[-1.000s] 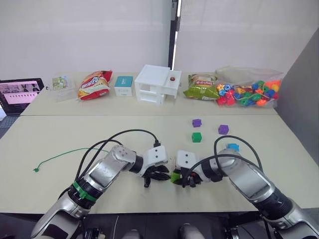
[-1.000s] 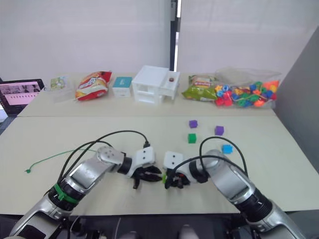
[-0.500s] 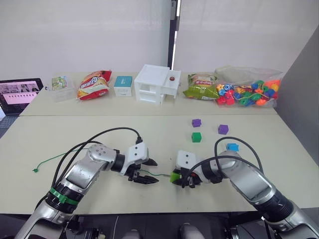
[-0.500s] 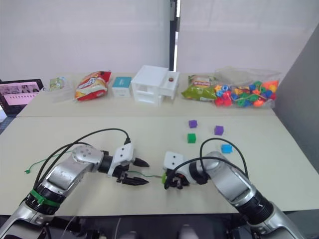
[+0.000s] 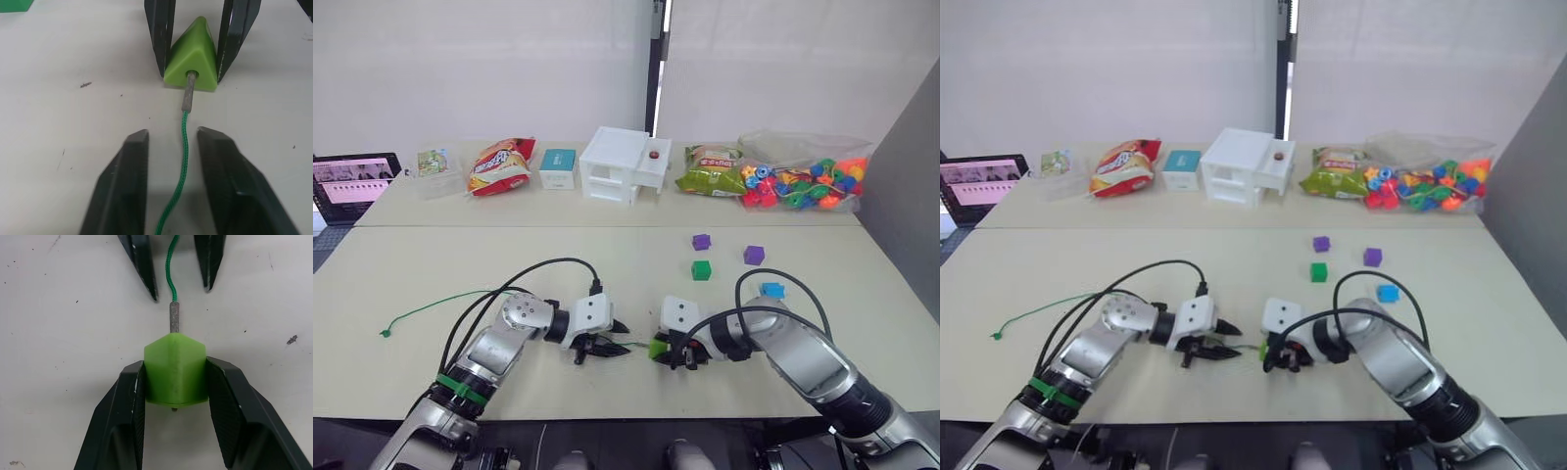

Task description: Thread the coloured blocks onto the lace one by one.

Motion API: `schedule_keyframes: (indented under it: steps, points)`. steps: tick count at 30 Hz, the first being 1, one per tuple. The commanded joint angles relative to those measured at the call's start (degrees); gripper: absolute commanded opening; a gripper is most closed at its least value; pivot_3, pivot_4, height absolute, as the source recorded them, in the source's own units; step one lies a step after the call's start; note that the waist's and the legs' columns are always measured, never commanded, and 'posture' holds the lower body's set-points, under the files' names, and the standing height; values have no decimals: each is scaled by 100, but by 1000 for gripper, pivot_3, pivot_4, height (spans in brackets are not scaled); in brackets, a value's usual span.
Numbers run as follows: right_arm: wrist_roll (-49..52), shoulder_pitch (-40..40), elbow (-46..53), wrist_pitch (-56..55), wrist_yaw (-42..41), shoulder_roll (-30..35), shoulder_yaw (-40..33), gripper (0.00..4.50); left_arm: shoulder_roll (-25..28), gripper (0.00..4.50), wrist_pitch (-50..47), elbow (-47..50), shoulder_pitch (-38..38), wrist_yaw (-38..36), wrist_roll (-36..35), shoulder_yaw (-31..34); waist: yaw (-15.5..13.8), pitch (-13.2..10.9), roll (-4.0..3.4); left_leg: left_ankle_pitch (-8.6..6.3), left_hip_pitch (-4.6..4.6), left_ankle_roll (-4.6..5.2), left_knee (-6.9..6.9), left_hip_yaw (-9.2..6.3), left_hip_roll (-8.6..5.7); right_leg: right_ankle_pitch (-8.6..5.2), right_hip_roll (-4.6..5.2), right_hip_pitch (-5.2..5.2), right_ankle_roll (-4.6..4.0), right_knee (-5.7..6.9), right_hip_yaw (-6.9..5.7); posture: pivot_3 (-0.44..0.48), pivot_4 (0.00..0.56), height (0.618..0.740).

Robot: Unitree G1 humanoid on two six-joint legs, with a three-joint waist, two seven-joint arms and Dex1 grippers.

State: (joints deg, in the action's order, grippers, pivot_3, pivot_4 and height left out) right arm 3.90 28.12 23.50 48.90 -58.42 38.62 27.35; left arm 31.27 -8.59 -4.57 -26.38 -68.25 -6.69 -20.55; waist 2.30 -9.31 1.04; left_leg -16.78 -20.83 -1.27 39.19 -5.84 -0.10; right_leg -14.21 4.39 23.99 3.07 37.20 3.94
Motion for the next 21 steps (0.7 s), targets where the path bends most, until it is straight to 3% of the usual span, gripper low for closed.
schedule_keyframes:
  steps: [1,2,21]
  points:
    - [50,-88,75,104,68,63,50,1295,-32,184,69,74,46,-81,-15,-37,1,0,0,0,0,0,0,0,0,0,0,1,0,0,0,0,150,740]
    - [53,-87,77,108,75,63,52,1295,-39,21,66,84,44,-90,-25,-34,0,0,0,0,-1,0,0,0,0,0,0,1,0,0,0,0,150,740]
    - [132,-12,16,125,188,-20,174,1295,-602,21,-505,311,-272,110,212,-346,1,0,0,0,0,0,0,0,0,0,0,-2,0,-2,0,0,150,740]
